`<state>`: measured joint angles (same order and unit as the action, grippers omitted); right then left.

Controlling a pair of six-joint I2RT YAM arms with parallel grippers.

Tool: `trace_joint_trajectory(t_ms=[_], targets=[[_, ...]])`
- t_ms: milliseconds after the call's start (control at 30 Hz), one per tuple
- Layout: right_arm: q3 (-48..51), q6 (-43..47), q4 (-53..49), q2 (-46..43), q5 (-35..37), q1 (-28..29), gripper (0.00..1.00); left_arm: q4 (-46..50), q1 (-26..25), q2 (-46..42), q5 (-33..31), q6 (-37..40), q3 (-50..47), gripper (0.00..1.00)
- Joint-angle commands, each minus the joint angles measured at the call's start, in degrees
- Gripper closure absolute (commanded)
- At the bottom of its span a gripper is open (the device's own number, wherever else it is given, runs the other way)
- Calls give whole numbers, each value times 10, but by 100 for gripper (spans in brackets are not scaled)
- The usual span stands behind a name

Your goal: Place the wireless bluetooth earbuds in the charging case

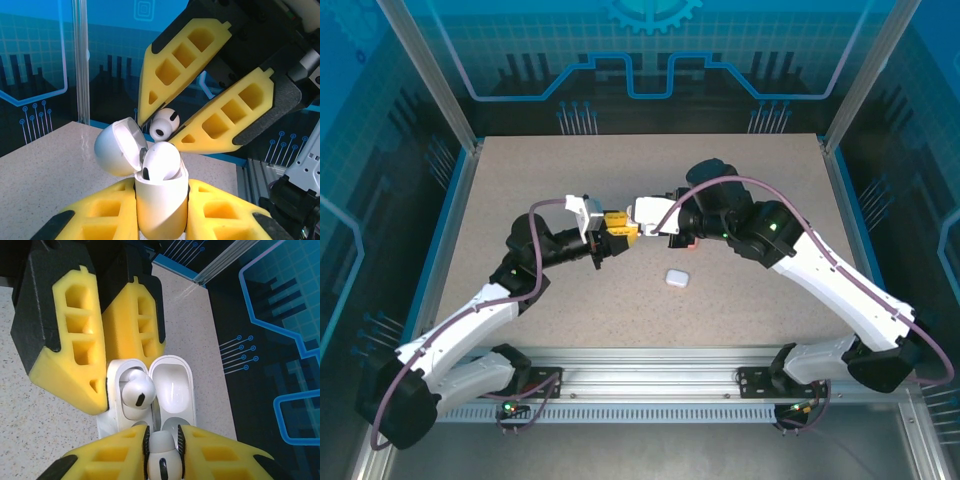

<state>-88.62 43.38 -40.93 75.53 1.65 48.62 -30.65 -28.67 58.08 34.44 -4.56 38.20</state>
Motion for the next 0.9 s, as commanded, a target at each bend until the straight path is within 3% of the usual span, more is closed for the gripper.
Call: trace_joint_trajectory(t_ms=[0,300,533,633,867], targets=[[-12,-17,-36,11,-39,8,74,-29,-3,-7,5,3,11,97],[-24,-25,-35,11,-52,5,71,-29,-2,-8,2,5,10,97],[-47,-36,-38,-2,-80,0,52,-28,-2,-7,-2,9,7,97],[-53,-41,-43,-13,-92,-5,41,-28,-2,-8,-2,10,7,97],[4,-62,-16,-68,-133,-52,0,-30,-2,-8,-2,11,6,96]])
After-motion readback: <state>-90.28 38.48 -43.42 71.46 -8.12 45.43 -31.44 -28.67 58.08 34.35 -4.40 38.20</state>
